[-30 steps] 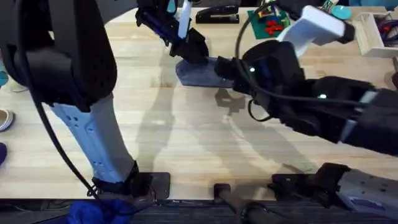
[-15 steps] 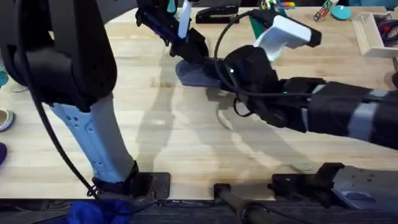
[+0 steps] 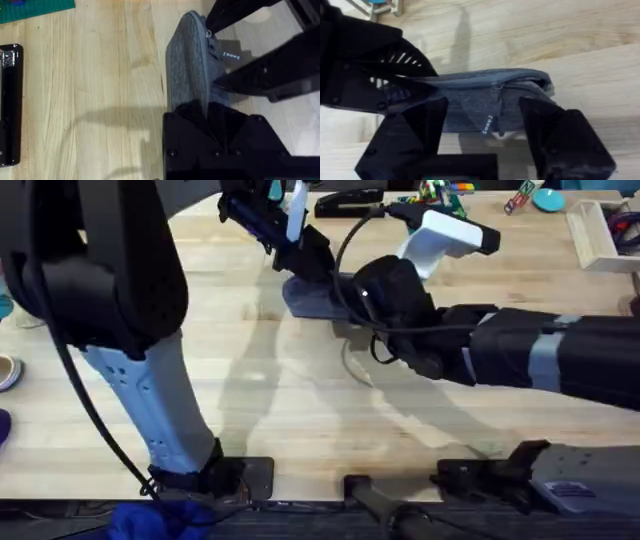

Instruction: Unzip the bag, pick up the pens from the table one at a time and place them inside, then zip the bag closed.

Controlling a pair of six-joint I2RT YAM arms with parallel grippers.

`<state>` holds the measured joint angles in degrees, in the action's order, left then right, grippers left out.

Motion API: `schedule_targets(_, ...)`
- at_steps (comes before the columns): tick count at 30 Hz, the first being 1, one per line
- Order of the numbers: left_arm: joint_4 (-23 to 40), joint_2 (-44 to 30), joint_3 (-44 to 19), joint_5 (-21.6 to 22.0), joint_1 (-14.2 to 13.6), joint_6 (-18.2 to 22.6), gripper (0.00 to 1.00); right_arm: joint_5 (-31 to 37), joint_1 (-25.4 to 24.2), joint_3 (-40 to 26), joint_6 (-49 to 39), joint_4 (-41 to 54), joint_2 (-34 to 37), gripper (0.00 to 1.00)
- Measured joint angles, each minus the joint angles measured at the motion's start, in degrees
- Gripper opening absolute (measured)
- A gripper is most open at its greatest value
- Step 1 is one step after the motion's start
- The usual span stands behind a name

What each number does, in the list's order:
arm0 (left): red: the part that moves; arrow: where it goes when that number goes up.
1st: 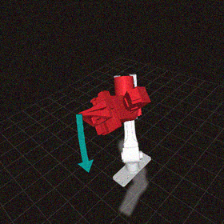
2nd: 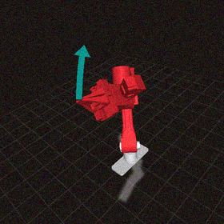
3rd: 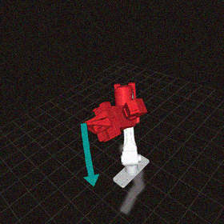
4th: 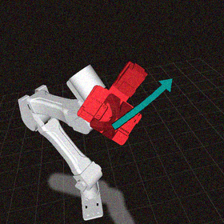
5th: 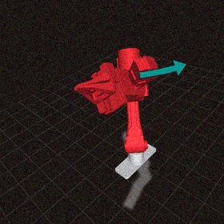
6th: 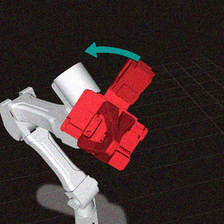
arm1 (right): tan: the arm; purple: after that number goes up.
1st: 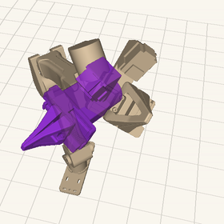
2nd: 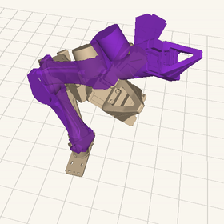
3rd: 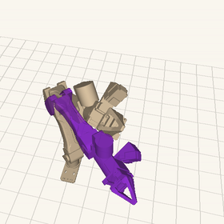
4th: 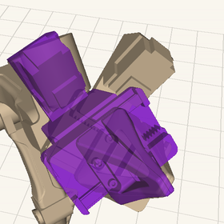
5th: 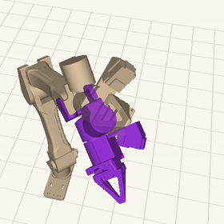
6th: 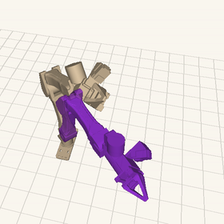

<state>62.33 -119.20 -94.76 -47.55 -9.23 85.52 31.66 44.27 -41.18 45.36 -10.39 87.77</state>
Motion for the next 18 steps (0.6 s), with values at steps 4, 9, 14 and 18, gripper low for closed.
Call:
schedule_targets(4, 0.00, 0.00, 0.00, 0.20, 0.00, 0.00, 0.042, 0.17, -0.39, 0.01, -0.11, 0.15, 0.28, 0.634)
schedule_targets(9, 0.00, 0.00, 0.00, 0.24, 0.00, 0.00, 0.041, 0.46, -0.55, 0.01, -0.38, 0.11, 0.33, 0.431)
schedule_targets(14, 0.00, 0.00, 0.00, 0.26, 0.02, 0.00, 0.042, 0.48, -0.59, 0.01, -0.42, 0.11, 0.32, 0.346)
schedule_targets(18, -0.02, 0.00, 0.00, 0.28, 0.00, 0.00, 0.043, 0.46, -0.57, 0.01, -0.42, 0.02, 0.33, 0.214)
